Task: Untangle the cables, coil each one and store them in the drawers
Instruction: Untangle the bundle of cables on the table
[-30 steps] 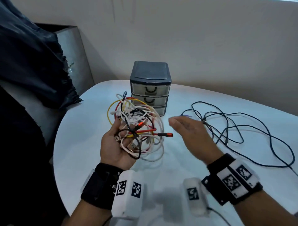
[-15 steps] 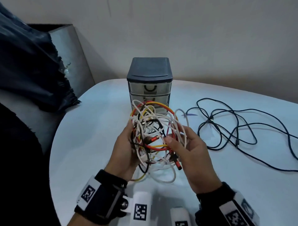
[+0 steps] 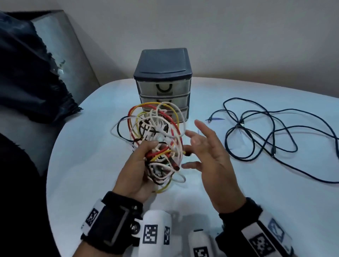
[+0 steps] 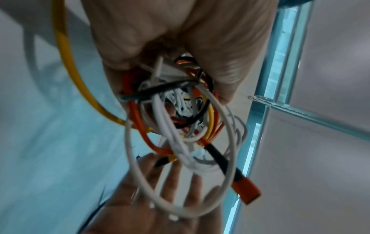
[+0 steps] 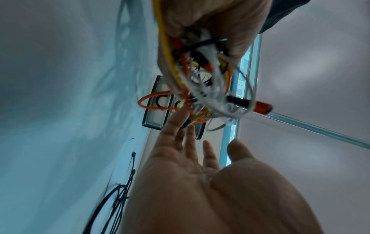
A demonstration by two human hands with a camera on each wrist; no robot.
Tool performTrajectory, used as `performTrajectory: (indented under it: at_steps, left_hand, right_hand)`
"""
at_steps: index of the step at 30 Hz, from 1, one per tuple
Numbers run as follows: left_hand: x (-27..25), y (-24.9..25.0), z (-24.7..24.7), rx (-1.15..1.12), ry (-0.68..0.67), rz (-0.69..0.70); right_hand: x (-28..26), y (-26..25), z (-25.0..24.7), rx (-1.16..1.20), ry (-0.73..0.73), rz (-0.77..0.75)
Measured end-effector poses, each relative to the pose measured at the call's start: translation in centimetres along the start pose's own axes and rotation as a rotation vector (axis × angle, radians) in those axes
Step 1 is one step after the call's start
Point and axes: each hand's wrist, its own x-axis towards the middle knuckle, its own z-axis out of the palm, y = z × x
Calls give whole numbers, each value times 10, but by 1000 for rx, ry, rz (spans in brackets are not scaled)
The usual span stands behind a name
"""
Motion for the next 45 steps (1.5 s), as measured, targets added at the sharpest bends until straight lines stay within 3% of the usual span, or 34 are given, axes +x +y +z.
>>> performTrajectory:
  at_steps: [3,6,8,12,15,22,29,35,40,45]
  left_hand:
    - [-1,8,-2,-197,28,23]
    - [-1,13,-1,-322,-20,25]
    - [-2,14,3,-343,-52,30]
    - [-2,11,7,-173,69,73]
    - [-5,7,8,-17,111,105]
    - [-7,-3,5,84,98,150]
    - [-1,-11,-1,326,226,396]
    - [1,-19,1,463,240,430]
    - [3,-21,0,397,335,416]
    - [6,-22,1,418,419,461]
  right_hand:
    - [-3,2,-10,-76,29,73]
    - [-9,5,-8,-94,-97,228]
    - [-11,7,-3,-83,-107,247]
    - [-9,4,-1,-111,46,78]
    - [-4,0,-7,-118,79,-17]
    - [-2,0,-13,-115,0,44]
    - [-3,-4,-14,-175,44,-58]
    - [-3,-2,-15,-205,45,5]
    - [-3,-3,-15,-18,-82,157]
    - [-4,-2,-14,74,-235,148]
